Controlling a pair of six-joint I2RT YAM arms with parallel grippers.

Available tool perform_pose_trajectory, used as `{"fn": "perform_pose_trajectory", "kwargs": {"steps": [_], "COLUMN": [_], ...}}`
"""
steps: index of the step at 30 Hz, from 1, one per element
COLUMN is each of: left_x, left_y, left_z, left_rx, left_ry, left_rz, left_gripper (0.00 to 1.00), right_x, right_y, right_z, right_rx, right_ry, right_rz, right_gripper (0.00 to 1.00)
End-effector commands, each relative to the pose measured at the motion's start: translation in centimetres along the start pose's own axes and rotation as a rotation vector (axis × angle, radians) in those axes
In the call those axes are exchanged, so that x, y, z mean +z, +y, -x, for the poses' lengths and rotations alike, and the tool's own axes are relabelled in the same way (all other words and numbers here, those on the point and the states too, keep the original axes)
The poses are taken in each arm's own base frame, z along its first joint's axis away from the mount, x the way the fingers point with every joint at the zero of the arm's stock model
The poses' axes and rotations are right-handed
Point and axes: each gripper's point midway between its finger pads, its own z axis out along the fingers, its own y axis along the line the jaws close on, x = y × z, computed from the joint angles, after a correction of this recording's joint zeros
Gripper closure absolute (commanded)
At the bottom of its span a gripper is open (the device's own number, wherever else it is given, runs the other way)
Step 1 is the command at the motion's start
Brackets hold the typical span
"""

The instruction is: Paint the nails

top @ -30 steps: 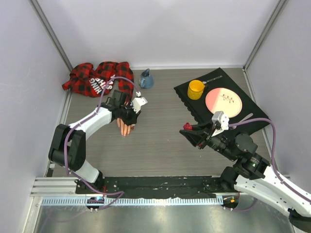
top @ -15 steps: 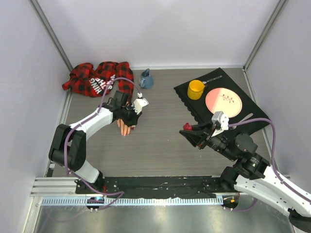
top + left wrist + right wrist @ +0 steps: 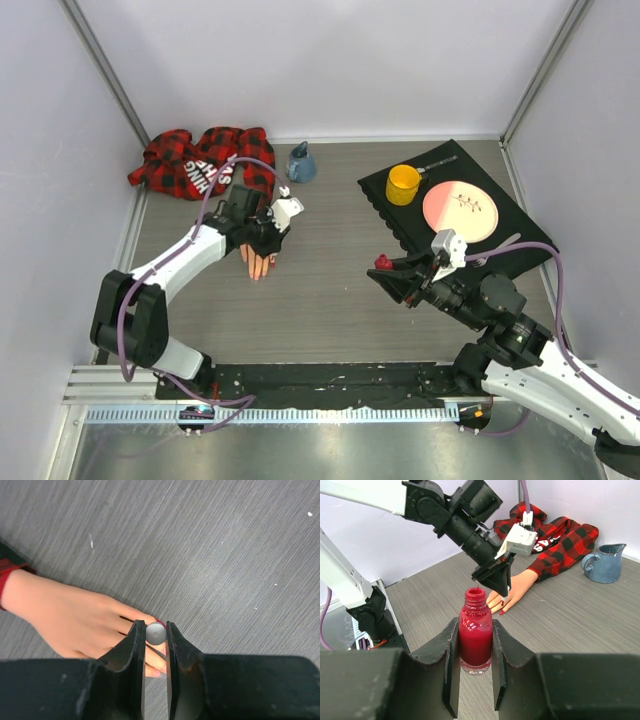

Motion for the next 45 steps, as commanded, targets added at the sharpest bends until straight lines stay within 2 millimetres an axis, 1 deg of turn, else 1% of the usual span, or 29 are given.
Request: {"fn": "perform_pose_trajectory", "kwargs": {"steps": [1,6,15,24,40,45], "left_x": [-1.3,-0.1,1.0,1.3,1.9,1.9], "left_y": [0.2,0.1,-0.5,-1.1,-0.4,-0.2], "left_z": [1.3,0.8,-0.2,-0.5,-1.1,-0.9], "left_rx": [0.007,-0.008,-0.013,-0.01,0.0,0.005], "left_ry": [-0.046,-0.014,0.028,0.043,0.069,0.062], "left_rz": [0.032,-0.001,-0.028,-0.041,-0.02,-0.014], "left_gripper": [1.0,1.0,1.0,1.0,1.0,1.0], "right_x": [0.3,0.2,0.1,0.1,0.1,0.1], "right_y": [0.4,0.3,0.4,0.4,0.4,0.4], "right_z": [1.4,1.4,1.3,1.4,1.3,1.3], "right_rx": [-0.01,-0.008,-0.007,-0.007,-0.005,-0.008], "right_ry": [-0.055,-0.059,-0.057,-0.059,-0.057,-0.057], "right_rz": [0.021,0.017,0.018,0.02,0.021,0.019], "right_gripper": [0.99,0.99,0.99,0.99,0.99,0.99]}}
